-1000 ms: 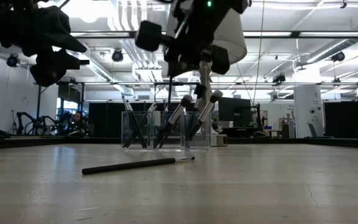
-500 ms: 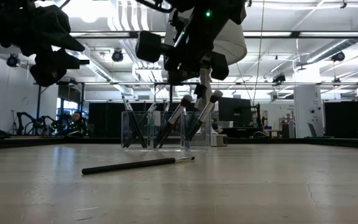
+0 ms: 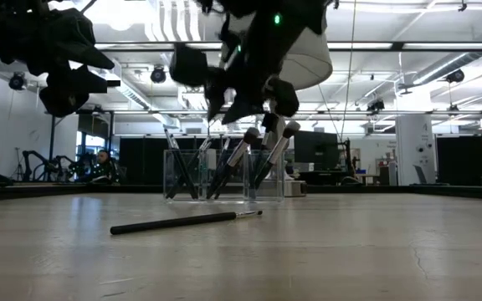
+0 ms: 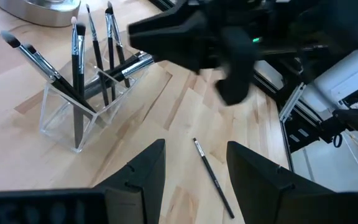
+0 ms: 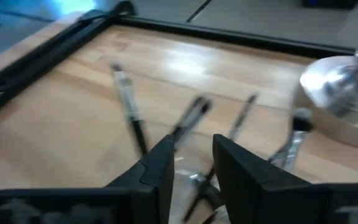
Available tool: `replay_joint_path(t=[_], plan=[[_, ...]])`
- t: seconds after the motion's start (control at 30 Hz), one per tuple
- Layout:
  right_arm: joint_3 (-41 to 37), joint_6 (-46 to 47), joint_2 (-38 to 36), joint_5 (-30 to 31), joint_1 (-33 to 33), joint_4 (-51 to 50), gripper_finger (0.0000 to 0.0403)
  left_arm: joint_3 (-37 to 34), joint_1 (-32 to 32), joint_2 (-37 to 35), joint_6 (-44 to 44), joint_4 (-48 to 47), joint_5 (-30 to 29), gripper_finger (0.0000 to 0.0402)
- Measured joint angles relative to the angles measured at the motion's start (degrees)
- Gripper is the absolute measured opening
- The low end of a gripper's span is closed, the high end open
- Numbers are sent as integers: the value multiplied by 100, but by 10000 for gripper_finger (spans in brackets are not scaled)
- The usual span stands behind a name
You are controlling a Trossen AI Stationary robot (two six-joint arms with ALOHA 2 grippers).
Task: Put items in baskets/containers
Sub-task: Put the eyeshadow brush into the transparent organizer
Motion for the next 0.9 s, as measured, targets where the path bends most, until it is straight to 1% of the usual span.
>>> replay_joint_path(t=[0.13,0.23,0.3,0.4,0.47,0.53,0.63,0.67,0.7,0.77,0.9], plan=[[194,-245,-184,-458,153,-3,123,0,0,0,-10,0,0,163],[400,-368,-287,-1019,337,-259,131,0,0,4,-63,2,6,163],[577,12,-312,-1599,442,-720,131,0,0,24,-110,8,80,163],[761,484,-316,-2657,591,-1412,126,-1,-1,125,-141,69,415,163],[800,612,-287,-3042,744,-1668,119,-4,-4,258,-144,161,705,163],[807,939,-268,-3379,884,-1954,109,-6,-17,424,-169,216,912,163],[681,1633,-261,-4157,964,-2238,92,-12,-100,746,-306,278,975,163],[598,1820,-256,-4316,966,-2251,87,-13,-150,876,-372,332,974,163],[536,1997,-249,-4335,966,-2251,81,-14,-216,1012,-440,387,978,163],[480,2254,-236,-4172,987,-2253,68,-24,-395,1314,-582,573,981,163],[514,2408,-242,-4054,1000,-2205,43,-24,-948,1985,-748,1208,861,163]])
